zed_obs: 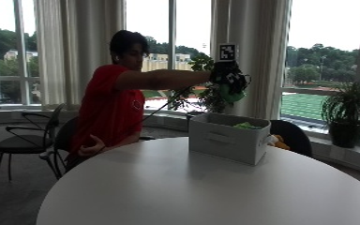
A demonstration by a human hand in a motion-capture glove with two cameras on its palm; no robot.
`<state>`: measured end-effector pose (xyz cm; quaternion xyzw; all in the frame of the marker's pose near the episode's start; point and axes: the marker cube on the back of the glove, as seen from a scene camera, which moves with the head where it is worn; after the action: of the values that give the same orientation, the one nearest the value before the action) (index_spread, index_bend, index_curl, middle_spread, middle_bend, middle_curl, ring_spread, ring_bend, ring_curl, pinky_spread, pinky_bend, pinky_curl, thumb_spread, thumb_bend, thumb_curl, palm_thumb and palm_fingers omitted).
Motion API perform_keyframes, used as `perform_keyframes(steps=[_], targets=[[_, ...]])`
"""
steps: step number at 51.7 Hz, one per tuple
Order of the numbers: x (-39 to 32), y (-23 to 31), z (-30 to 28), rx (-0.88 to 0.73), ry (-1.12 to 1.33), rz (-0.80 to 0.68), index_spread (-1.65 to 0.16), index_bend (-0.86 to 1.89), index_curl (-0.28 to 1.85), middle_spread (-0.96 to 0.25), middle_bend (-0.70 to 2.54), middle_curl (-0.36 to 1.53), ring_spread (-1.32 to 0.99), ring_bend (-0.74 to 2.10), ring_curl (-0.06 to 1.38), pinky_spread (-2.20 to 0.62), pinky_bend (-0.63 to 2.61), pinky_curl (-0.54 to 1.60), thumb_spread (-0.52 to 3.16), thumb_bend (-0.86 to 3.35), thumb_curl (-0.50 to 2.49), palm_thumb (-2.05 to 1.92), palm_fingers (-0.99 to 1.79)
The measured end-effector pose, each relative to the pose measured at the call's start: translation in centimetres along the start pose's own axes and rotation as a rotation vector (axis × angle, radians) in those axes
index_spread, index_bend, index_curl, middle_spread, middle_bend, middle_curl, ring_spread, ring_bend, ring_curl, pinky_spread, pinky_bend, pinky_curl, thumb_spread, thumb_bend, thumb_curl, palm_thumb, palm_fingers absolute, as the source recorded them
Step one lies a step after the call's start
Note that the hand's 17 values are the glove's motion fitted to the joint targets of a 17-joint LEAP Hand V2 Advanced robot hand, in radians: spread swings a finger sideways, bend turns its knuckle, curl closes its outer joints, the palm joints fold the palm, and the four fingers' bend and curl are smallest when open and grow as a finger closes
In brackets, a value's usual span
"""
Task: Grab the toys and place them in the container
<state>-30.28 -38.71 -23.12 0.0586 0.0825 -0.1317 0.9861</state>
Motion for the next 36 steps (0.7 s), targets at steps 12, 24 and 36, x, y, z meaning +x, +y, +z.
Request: perform_keyframes(steps=[12,24,36], targets=[[0.3,-0.1,1.9,-0.168,0.021,0.125,-0.47,0.08,0.63,-0.56,0.32,0.86,-0.53,0.88,0.55,-0.39,1.21,0.40,0.53,-0.01,0.99,0.69,0.64],[0.4,2.5,2.2,-0.230,-0.142,-0.167,-0.34,0.03,0.43,-0.26,0.12,0.72,-0.24,0.71,0.50,-0.12,1.47,0.45,0.96,-0.06,0.78,0.36,-0.21],[6.8,4.0,2.4,-0.161,-0.156,-0.231,-0.31,0.14,0.35,-0.10,0.15,0.59,-0.05,0.57,0.41,0.01,1.44,0.41,1.07,-0.05,0.62,0.23,-0.12]])
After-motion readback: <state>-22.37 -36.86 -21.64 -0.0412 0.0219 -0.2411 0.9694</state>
